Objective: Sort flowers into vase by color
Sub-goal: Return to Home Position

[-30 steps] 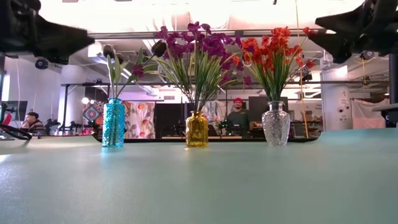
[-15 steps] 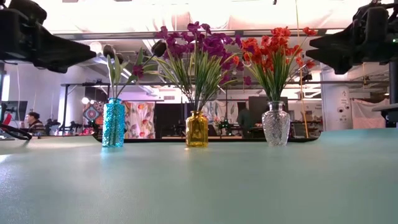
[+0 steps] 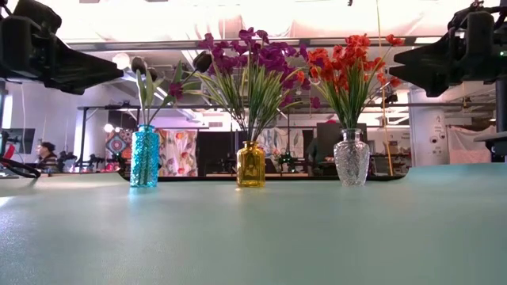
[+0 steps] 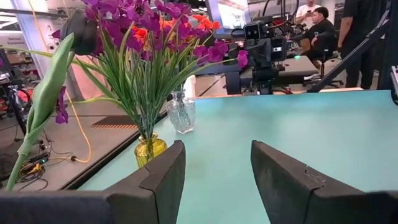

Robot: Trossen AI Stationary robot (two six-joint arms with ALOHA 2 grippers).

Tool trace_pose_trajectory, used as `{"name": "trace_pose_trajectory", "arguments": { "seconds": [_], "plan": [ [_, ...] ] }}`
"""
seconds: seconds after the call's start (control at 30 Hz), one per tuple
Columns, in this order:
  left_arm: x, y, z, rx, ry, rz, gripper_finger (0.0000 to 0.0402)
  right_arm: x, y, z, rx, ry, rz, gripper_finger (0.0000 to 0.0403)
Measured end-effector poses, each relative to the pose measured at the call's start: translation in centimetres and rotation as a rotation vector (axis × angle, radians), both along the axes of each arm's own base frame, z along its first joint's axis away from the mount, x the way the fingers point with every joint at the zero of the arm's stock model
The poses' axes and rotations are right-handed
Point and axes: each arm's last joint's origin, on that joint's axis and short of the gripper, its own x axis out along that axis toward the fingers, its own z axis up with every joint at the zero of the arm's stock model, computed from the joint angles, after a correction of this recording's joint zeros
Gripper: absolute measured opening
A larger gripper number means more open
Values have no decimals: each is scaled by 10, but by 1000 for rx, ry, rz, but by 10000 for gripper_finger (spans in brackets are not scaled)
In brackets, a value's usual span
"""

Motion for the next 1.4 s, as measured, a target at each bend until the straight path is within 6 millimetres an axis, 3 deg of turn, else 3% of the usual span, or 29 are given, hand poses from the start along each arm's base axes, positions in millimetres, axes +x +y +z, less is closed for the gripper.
{"name": "trace_pose_trajectory", "arguments": {
  "seconds": [1.4],
  "plan": [
    [0, 0, 0, 0, 1, -1, 168, 0, 0, 0, 0, -1, 0, 252]
  ]
}}
